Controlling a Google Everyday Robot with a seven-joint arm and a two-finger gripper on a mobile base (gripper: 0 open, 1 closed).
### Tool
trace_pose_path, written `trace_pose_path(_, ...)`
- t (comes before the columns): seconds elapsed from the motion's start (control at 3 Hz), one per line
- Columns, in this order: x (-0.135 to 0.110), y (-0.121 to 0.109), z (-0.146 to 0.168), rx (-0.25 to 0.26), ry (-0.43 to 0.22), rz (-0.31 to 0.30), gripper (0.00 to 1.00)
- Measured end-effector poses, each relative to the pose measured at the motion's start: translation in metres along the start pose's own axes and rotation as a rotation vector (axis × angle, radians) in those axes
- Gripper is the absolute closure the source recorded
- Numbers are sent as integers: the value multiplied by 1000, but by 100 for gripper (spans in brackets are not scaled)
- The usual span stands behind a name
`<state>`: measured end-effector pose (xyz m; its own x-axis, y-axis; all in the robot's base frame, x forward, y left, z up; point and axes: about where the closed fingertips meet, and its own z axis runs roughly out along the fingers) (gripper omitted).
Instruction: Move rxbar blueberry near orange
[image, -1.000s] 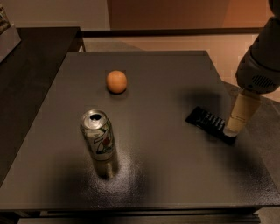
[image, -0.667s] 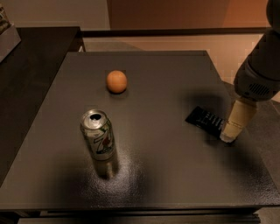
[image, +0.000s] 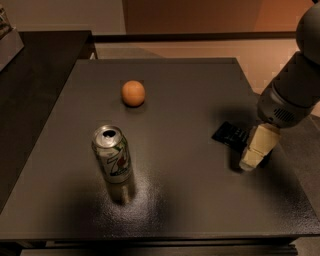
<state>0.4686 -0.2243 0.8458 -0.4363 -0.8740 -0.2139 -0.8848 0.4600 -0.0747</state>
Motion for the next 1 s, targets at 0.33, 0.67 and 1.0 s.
trace_pose_path(0.33, 0, -1, 2, -3, 0, 1, 0)
trace_pose_path(0.67, 3, -2, 10, -15, 5, 1, 17)
trace_pose_path(1.0, 4, -2, 16, -26, 6, 1, 41)
